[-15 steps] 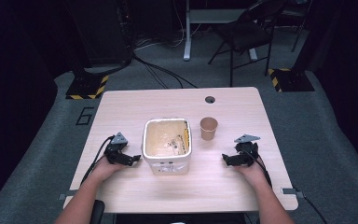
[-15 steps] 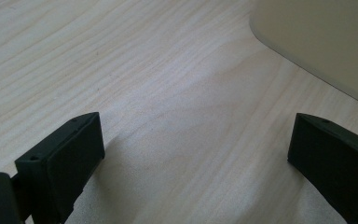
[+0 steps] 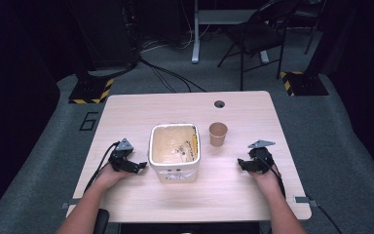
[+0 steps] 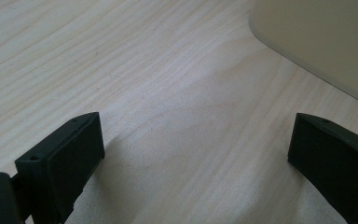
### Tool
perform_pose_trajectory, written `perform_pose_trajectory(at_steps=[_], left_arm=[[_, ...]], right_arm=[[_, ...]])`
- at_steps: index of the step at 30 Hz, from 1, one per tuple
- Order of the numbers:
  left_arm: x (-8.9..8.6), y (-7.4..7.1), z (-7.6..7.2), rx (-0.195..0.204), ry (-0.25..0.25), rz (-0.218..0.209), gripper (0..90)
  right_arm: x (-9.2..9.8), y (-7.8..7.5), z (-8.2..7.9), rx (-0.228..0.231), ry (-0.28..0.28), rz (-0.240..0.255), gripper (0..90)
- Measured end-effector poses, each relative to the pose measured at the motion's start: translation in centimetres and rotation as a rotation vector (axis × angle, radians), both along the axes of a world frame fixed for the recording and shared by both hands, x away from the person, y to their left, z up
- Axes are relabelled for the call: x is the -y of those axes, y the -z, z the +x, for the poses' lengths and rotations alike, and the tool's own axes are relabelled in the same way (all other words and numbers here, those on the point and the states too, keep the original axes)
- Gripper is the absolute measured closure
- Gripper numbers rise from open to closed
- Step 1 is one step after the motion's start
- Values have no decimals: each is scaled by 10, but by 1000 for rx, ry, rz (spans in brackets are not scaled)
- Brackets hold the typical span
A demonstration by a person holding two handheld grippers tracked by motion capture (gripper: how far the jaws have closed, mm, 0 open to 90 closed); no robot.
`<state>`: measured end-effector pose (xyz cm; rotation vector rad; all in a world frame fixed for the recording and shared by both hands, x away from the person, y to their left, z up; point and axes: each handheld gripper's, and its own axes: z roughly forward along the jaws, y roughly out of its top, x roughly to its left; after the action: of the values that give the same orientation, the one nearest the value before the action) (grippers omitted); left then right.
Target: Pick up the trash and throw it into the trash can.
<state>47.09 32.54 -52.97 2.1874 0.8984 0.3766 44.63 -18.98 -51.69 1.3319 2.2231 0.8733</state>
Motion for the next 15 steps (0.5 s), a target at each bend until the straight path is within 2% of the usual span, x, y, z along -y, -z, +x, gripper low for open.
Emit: perform_pose_trajectory(at_steps=[1,6,10,15], left_arm=[[0,0,0,0,0,0,34],[0,0,0,0,-1,-1,34],[0,0,0,0,0,1,34],[-1,0,-1,-3,-3,1,34]], right_arm=[[1,0,0,4,1,-8,317],[3,-1,1,-24,16,22,319],[4,-7,-2,-22,10,83,314],[-1,-12,-5,-29,-11,110,276]])
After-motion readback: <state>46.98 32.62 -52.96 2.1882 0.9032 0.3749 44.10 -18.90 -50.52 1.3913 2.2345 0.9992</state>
